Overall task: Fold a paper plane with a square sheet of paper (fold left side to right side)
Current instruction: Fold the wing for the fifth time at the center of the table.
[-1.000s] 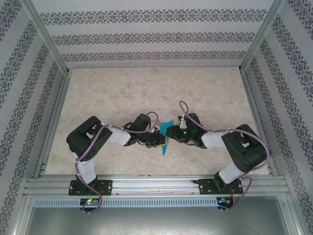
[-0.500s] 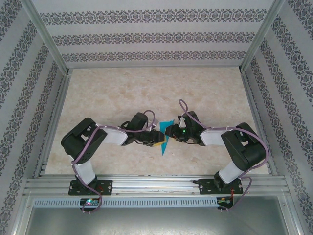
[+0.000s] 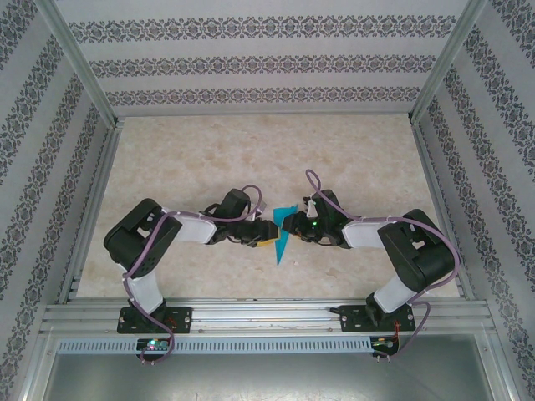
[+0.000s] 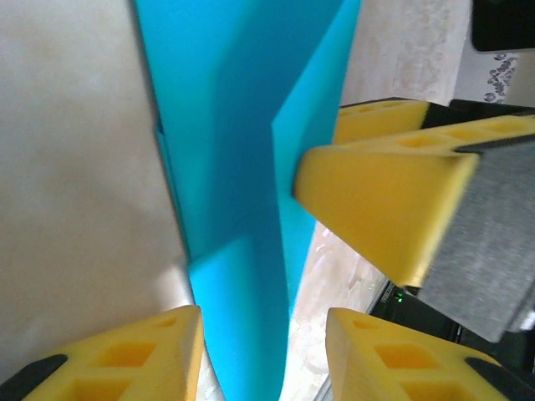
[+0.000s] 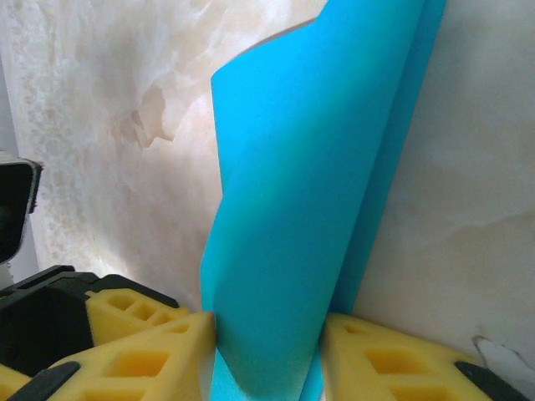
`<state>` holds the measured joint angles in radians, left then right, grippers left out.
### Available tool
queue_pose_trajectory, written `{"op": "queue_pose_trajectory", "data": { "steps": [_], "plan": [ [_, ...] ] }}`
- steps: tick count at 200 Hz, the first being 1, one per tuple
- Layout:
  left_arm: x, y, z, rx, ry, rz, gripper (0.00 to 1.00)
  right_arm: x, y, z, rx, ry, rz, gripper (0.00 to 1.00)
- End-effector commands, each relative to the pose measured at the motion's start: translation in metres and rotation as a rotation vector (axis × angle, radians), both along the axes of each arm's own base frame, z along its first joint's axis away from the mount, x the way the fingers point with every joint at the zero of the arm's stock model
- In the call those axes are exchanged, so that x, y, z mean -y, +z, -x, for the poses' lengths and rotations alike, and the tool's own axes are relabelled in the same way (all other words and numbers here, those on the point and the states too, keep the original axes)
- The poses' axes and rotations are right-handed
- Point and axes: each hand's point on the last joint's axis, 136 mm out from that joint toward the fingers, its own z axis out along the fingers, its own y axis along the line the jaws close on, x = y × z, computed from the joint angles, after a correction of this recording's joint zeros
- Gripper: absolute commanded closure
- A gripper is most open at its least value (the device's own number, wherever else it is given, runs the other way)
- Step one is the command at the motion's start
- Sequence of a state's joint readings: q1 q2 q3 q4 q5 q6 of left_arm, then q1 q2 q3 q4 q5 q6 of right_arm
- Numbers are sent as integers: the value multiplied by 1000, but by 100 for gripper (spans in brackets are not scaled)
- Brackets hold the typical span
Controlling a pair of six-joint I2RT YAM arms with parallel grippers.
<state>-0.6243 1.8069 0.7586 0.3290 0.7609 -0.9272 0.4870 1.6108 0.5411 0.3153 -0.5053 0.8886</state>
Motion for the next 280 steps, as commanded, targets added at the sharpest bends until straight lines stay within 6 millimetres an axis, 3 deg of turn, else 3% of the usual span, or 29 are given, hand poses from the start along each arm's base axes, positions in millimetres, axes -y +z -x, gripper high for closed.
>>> {"op": "queue_pose_trajectory", "data": {
  "steps": [1,61,166,280],
  "plan": [
    [7,7,-9,21,-19,36,59,0,-29,9,-38,12,79,61],
    [13,6,-13,19,-29,49,69,0,-31,9,-44,14,83,61],
    [6,0,-14,36,-11,5,95,1,-38,12,-64,25,112,62],
    [-4,-4,-12,48,6,-51,98,4,-50,16,-102,38,171,62]
  ]
}}
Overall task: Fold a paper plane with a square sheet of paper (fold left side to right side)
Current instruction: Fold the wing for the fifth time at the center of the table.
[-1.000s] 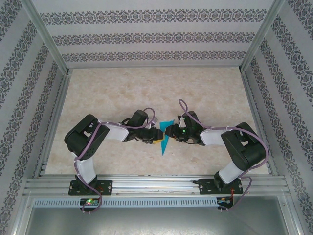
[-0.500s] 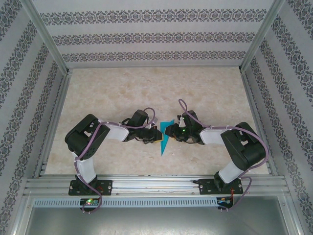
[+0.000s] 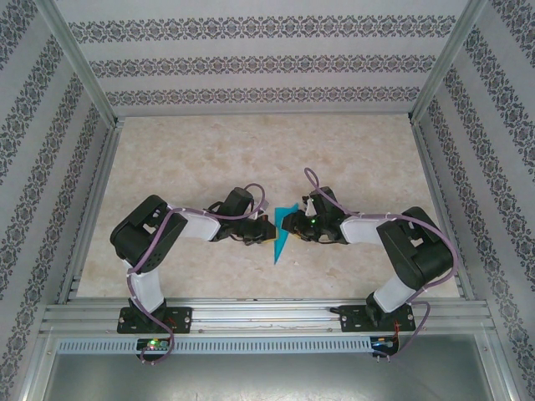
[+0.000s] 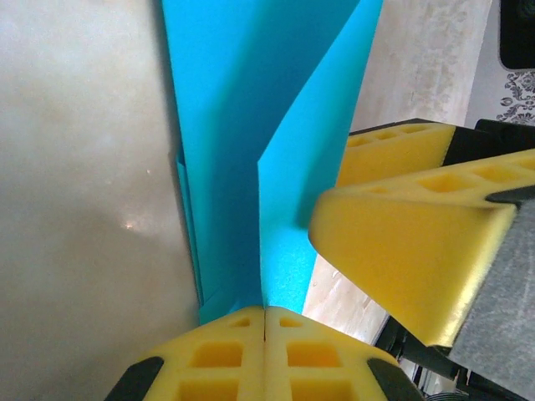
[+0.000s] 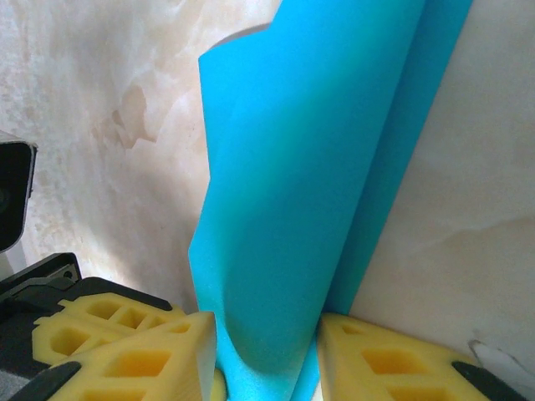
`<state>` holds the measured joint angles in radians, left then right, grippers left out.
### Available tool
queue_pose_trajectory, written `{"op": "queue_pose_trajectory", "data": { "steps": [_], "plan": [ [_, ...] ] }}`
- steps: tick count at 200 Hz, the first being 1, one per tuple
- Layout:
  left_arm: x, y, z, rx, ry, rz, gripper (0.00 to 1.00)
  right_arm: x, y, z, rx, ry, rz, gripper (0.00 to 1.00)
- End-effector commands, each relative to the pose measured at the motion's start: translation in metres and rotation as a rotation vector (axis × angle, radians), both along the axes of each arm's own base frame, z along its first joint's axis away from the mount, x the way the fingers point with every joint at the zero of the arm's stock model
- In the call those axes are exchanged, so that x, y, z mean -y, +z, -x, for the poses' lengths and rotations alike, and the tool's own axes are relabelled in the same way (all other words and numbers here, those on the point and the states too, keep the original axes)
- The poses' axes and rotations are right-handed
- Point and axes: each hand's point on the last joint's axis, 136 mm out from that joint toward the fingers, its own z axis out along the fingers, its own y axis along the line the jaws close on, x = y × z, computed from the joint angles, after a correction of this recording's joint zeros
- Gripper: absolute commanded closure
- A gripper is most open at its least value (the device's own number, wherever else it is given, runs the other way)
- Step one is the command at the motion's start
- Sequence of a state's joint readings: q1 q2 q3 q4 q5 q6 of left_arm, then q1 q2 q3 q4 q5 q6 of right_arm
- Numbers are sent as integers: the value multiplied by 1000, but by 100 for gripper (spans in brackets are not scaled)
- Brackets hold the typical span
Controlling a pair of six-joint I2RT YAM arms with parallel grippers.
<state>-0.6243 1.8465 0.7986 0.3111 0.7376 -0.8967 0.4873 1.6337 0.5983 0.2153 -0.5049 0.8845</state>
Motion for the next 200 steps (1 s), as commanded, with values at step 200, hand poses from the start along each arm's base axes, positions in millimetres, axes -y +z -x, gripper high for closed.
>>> {"op": "queue_pose_trajectory", "data": {
  "steps": [200],
  "plan": [
    [-8,-15,-7,28,-26,-94,98,0,-52,18,-65,66,184,62]
  ]
}}
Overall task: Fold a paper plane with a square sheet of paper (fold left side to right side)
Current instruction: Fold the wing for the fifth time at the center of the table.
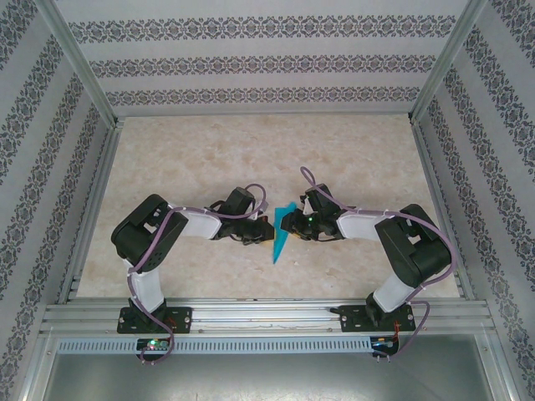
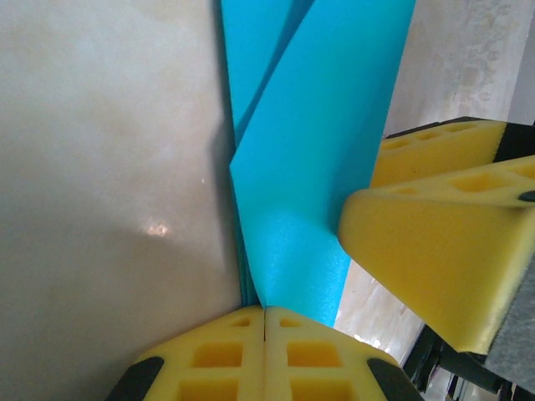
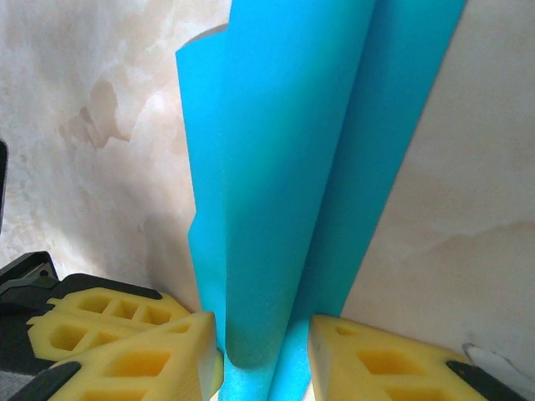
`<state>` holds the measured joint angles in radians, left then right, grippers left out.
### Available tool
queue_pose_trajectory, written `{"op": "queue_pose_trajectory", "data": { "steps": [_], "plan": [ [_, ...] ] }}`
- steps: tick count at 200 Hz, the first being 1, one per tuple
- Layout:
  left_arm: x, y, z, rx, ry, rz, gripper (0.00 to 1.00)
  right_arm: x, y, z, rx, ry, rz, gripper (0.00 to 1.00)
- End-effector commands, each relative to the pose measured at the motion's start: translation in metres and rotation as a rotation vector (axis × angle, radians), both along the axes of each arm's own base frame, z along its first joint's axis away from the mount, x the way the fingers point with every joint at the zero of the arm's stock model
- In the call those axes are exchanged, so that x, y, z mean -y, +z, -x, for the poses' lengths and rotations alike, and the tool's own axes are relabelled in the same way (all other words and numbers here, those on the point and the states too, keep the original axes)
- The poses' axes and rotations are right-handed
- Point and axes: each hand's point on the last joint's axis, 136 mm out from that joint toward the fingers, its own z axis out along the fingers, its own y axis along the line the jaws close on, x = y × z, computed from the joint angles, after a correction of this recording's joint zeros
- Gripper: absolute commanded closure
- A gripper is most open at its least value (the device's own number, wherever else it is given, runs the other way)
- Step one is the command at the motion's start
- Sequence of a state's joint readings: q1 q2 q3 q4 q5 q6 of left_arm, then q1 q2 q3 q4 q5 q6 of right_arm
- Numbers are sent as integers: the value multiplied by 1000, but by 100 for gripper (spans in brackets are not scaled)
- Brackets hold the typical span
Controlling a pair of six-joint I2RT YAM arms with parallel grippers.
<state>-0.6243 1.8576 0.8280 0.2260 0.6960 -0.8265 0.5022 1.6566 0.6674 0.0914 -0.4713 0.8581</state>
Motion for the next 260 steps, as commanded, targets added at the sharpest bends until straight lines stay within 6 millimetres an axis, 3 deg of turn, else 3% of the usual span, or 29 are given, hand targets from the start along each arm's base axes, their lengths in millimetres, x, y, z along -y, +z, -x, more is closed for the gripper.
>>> {"op": "queue_pose_trajectory", "data": {
  "steps": [1,156,260],
  "plan": [
    [-2,-5,-5,7,-11,-25,98,0,-47,18,-29,53,116,62],
    [-7,-40,9,-57,-28,-124,99,-1,-17,9,52,33,73,62],
    [-12,-50,13,-73,-27,-166,99,3,0,6,105,15,47,61]
  ]
}}
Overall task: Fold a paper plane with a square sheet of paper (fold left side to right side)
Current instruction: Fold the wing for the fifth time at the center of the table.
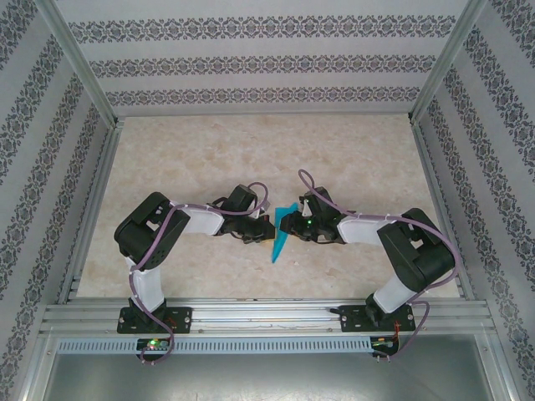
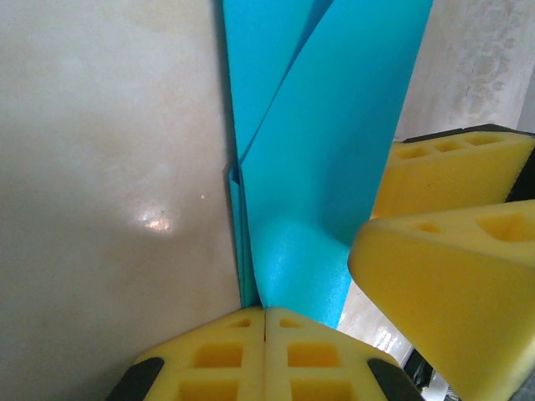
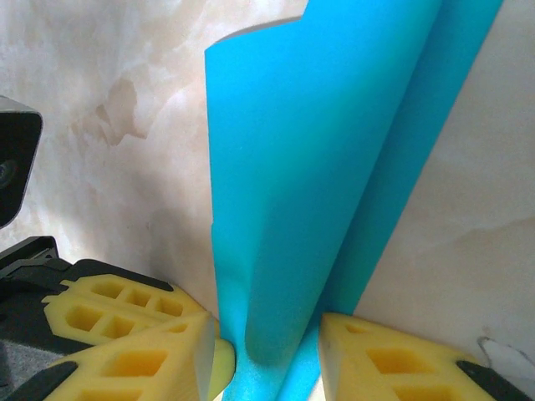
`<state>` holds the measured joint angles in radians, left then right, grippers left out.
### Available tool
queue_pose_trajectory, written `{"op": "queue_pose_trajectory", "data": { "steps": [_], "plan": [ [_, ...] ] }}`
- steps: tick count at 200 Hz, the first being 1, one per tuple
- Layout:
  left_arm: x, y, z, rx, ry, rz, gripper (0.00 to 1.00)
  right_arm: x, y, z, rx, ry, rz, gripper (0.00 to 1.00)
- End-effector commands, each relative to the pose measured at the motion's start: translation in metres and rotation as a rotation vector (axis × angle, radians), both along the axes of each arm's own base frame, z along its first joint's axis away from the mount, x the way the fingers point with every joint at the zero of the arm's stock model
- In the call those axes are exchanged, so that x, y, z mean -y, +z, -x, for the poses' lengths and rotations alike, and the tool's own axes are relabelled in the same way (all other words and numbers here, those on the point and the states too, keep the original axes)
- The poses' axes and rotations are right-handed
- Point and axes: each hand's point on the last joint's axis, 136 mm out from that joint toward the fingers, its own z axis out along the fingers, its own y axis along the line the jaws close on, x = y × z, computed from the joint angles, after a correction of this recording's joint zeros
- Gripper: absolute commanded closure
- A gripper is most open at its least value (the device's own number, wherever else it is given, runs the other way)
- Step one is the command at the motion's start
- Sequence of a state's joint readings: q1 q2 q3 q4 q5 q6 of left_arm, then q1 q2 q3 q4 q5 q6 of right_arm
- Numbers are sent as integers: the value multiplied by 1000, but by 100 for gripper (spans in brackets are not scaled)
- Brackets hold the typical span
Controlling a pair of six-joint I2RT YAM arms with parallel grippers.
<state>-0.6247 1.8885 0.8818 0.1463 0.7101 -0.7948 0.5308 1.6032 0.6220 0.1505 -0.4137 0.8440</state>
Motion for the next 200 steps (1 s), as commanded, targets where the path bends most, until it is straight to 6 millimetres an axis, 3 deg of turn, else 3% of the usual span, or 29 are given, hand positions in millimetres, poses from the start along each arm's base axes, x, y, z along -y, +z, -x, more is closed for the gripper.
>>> {"op": "queue_pose_trajectory", "data": {
  "steps": [1,90,147,200],
  "plan": [
    [-14,-45,12,-41,1,-140,99,5,-7,6,16,8,35,61],
    [-13,-46,13,-44,-1,-141,100,14,16,4,54,-4,39,63],
    [-13,-46,12,-43,0,-140,100,-3,33,-9,74,40,-13,87],
    [-14,-45,13,-44,1,-141,100,-11,19,-19,45,54,9,94]
  ]
}}
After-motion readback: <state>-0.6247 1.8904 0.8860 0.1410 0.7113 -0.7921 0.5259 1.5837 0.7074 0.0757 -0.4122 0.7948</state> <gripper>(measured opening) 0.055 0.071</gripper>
